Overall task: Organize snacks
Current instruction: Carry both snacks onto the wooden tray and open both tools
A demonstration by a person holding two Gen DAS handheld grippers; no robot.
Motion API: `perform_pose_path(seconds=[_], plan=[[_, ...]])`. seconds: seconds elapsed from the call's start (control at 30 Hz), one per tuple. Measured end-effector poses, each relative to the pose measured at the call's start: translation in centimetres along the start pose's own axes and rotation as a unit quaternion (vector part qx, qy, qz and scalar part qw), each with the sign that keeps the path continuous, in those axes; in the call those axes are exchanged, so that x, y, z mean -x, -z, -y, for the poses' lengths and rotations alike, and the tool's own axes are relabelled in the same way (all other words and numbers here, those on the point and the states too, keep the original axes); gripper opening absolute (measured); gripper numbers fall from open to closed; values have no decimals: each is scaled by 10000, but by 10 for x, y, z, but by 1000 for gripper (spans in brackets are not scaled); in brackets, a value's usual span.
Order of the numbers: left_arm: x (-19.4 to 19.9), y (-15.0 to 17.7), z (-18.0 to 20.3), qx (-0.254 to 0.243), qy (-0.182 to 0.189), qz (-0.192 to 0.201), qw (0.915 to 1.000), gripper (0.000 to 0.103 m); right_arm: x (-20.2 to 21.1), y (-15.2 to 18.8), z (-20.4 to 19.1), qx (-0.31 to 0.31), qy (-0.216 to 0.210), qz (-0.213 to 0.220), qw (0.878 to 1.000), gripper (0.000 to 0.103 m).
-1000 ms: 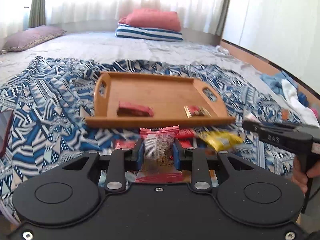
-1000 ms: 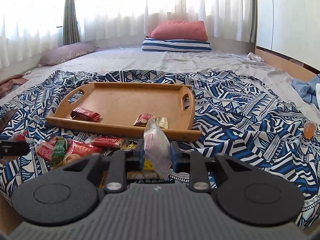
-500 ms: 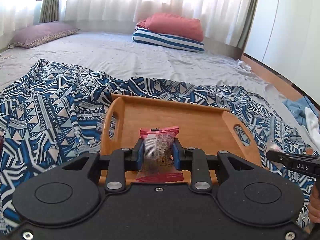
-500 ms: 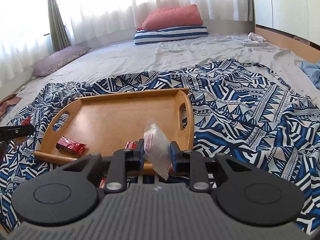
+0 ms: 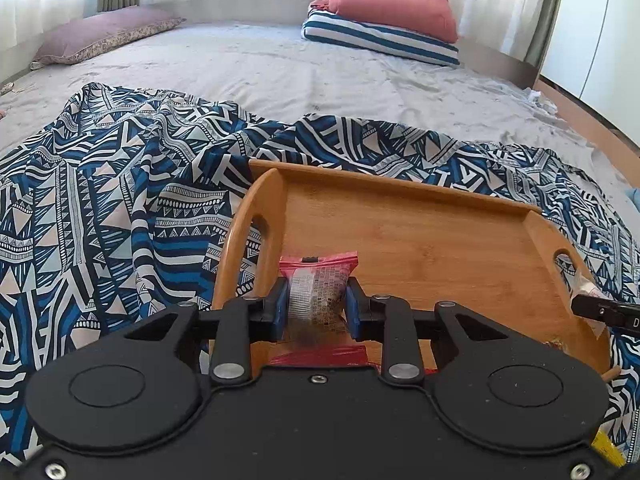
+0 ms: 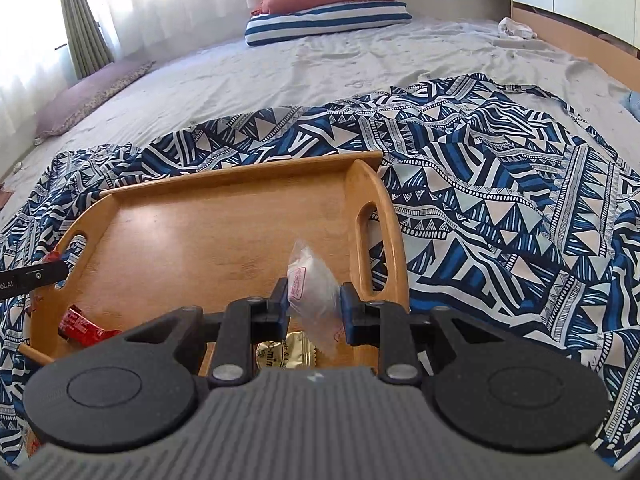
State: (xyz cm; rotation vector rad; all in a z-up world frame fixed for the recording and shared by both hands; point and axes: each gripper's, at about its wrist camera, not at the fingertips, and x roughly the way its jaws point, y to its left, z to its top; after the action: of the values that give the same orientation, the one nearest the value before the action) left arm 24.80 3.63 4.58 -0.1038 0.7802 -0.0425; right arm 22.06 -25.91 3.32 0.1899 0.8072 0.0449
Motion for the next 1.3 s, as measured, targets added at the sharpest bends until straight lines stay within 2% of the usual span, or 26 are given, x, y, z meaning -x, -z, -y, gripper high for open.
perform_pose_path(seconds=[0.3,0.83,0.87,0.93,1.0,1.07,1.13,1.2,1.3], plan=[[-15,13,5,-171,-45,-226,9996,27,-18,4,-2,137,125,-85,9998,31],[-3,28,15,-406,21,-239,9989,29,-12,18,-11,326,-259,-200,9989,31],[-2,28,15,-405,-3,-219,9989,31,-11,18,-10,324,-265,-190,9989,35],[2,27,15,-428,5,-156,9990,43,-8,18,-10,314,-271,-157,9990,44],[6,26,14,-426,47,-86,9990,51,-4,18,-9,333,-269,-97,9990,44],[11,26,14,-395,84,-27,9992,61,1,17,-7,301,-316,-50,9990,51],[17,24,14,-388,122,65,9992,74,7,17,-5,281,-398,-18,9988,52],[25,24,14,-397,165,144,9990,83,13,18,-4,294,-441,22,9986,55],[38,25,15,-447,214,250,9985,89,23,20,-4,344,-482,94,9982,61]])
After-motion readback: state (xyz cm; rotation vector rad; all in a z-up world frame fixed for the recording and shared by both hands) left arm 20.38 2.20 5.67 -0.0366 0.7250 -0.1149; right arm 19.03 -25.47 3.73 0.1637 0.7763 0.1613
